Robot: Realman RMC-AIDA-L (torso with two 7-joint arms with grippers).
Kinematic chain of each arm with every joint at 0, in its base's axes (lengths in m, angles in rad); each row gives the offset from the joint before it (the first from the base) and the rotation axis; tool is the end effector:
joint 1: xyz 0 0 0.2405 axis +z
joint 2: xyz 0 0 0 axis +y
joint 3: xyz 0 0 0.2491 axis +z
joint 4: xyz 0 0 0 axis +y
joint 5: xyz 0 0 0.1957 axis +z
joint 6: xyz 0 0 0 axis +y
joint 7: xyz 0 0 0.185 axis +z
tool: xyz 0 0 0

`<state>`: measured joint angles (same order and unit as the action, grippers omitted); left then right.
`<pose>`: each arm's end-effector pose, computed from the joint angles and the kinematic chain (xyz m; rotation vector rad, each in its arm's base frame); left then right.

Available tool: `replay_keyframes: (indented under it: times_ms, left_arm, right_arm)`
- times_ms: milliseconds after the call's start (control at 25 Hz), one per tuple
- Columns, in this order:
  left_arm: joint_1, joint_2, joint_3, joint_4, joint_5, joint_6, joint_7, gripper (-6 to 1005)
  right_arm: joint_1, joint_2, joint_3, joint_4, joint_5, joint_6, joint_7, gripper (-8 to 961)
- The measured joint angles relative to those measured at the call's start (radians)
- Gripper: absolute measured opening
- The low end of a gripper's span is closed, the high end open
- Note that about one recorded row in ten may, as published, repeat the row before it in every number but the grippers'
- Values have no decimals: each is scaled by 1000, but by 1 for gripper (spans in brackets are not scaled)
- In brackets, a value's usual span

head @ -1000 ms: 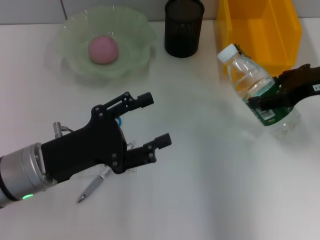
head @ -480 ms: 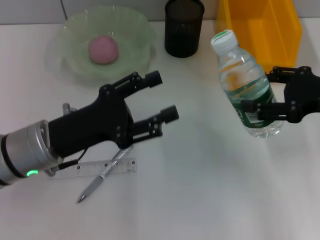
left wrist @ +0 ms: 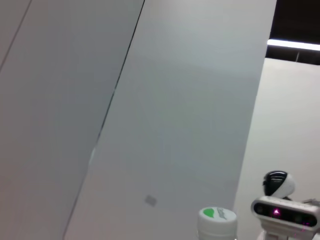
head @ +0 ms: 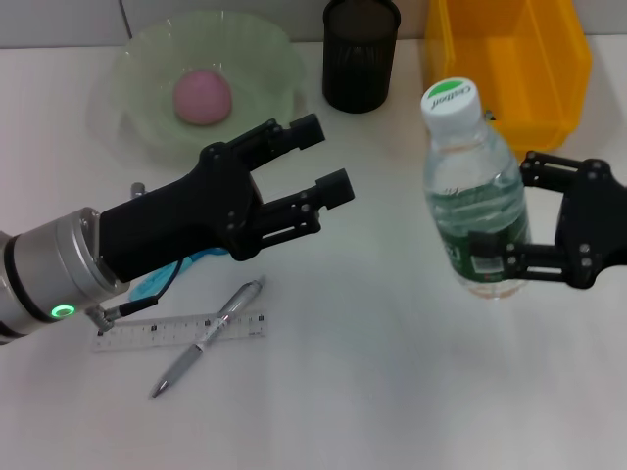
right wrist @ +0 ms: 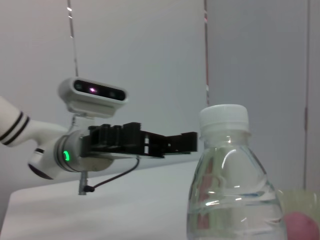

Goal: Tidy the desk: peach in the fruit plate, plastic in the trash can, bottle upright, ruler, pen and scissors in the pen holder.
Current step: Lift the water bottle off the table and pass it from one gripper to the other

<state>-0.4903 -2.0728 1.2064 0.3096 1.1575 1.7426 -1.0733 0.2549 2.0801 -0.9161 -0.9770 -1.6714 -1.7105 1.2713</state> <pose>-0.1675 0.2836 -0.0431 -2.5695 -0.4859 -1.4946 0.2189 0.2787 0.0084 -2.6879 0.2370 0.8496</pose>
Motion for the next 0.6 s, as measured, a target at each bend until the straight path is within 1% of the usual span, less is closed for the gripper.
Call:
replay_keyframes:
  times_ms: [80,120,360,600]
  left_arm:
    - [-7,-1,7,0,2,5,-19,659]
    - [-8,-1,11,1,2,9,-22,659]
    - [-15,-4,37,2,3,19,-28,657]
    - [-17,-7,39,-7,4,20,-29,656]
  right_arm:
    - [21,0,-5,53,8,-8,-44,755]
    - [21,0,-5,53,8,-8,-44,755]
    - [77,0,-3,137,11,-47,-81,755]
    - [122,1,-18,203,4,-52,-105,755]
